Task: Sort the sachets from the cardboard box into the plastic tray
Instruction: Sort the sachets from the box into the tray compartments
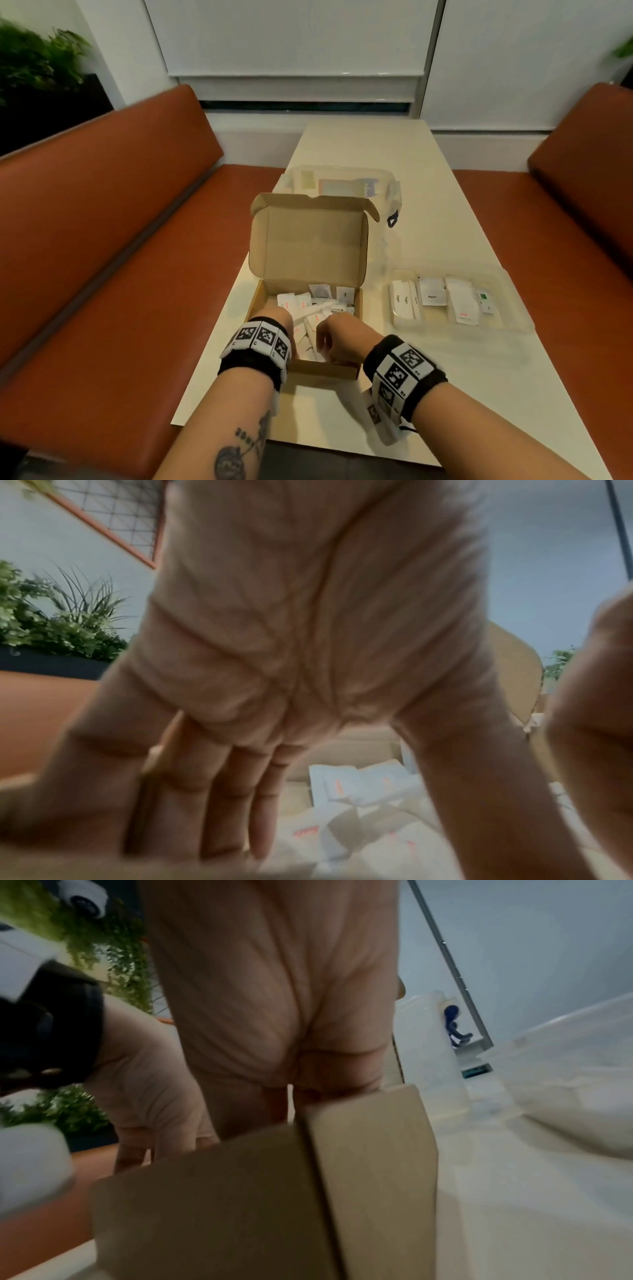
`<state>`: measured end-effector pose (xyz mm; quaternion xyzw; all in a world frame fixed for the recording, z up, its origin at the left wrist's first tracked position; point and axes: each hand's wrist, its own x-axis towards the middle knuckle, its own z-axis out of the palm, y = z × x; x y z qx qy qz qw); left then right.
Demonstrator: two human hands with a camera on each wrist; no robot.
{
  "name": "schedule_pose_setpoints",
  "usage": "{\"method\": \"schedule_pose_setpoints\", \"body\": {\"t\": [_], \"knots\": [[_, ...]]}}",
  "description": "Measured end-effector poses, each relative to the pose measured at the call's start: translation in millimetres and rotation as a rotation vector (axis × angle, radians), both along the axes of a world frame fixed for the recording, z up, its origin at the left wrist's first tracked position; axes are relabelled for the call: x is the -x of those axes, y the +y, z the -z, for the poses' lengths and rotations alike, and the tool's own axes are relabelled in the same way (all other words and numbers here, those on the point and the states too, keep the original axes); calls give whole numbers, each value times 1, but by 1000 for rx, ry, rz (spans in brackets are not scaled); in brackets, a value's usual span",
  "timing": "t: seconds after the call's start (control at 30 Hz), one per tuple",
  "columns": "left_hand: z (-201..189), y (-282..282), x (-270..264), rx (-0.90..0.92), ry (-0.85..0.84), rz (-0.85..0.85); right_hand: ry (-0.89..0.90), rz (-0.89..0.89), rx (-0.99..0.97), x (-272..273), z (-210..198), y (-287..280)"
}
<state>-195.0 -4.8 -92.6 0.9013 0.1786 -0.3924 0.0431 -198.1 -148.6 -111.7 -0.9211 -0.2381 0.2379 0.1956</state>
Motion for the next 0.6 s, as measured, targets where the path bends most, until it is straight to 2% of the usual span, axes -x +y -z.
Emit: {"method": "schedule_pose_setpoints", "body": {"t": [0.13,0.27,0.5,0.6], "knots": [[-5,-8,4,-7,88,-10,-77,-40,27,7,3,4],[-6,-12,-5,45,82,-5,-145,-39,-1,9,5,6],[-2,-9,-9,80,-56,2,-187,-39,-44,8,10,7],[1,-7,-11,136,-164,-33,-187,-4,-90,7,12,7]]}}
